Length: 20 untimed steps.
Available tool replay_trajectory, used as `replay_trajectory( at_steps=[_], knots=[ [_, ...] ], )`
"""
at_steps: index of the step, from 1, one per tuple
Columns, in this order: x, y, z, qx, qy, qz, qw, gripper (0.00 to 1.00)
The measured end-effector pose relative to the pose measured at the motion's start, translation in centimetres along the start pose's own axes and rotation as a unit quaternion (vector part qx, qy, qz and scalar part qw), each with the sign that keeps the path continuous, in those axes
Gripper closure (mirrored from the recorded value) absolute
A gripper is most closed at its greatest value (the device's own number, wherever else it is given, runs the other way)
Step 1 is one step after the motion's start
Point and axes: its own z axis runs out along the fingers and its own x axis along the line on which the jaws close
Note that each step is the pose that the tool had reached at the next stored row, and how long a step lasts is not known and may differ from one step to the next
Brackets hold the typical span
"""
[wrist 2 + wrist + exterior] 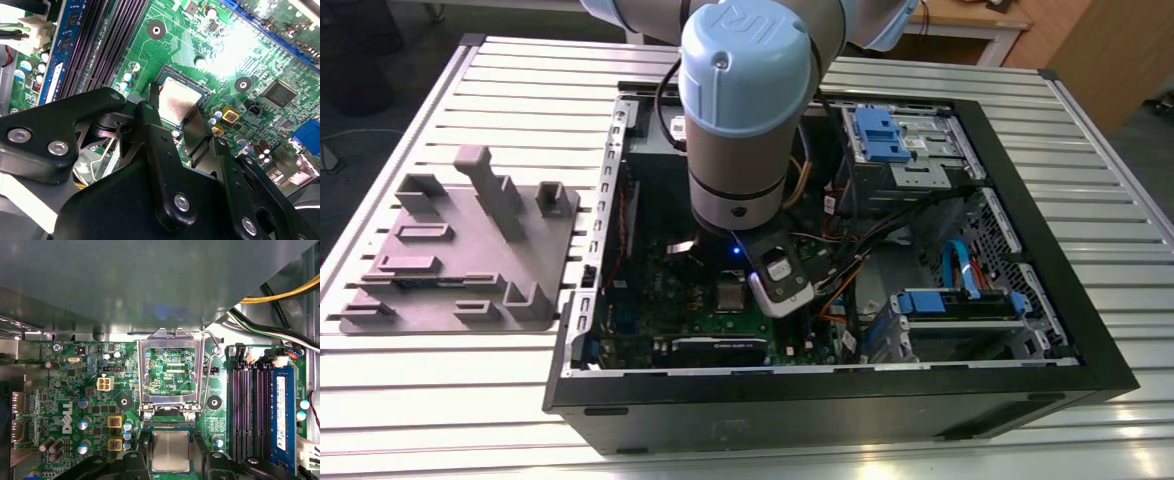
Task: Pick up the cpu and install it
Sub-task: 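Place the cpu into insertion slot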
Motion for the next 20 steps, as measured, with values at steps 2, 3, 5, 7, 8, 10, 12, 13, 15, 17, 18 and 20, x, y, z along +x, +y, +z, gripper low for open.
replay_trajectory(
  at_steps=[2,3,5,7,8,10,12,13,15,17,18,20],
  knots=[
    [-0.01,-0.03,-0.01,0.0001,0.0001,0.000,1.00000,0.54],
    [-0.01,-0.07,-0.02,0.0002,0.0001,0.000,1.00000,0.54],
    [-0.01,-0.15,-0.02,0.0001,0.0000,0.000,1.00000,0.54],
    [-0.01,-0.23,-0.02,0.0001,0.0001,0.000,1.00000,0.54],
    [-0.01,-0.25,0.01,0.0000,0.0000,0.000,1.00000,0.54],
    [-0.01,-0.26,0.03,0.0001,0.0000,0.000,1.00000,0.54],
    [-0.01,-0.26,0.04,0.0001,0.0000,0.000,1.00000,0.54],
    [-0.01,-0.26,0.04,0.0001,0.0000,0.000,1.00000,0.54],
    [-0.01,-0.26,0.04,0.0001,0.0000,0.000,1.00000,0.54],
    [-0.01,-0.27,0.04,0.0002,0.0001,0.000,1.00000,0.55],
    [-0.01,-0.27,0.03,0.0003,0.0001,0.000,1.00000,0.55],
    [-0.01,-0.27,0.04,0.0002,0.0001,0.000,1.00000,0.60]
  ],
)
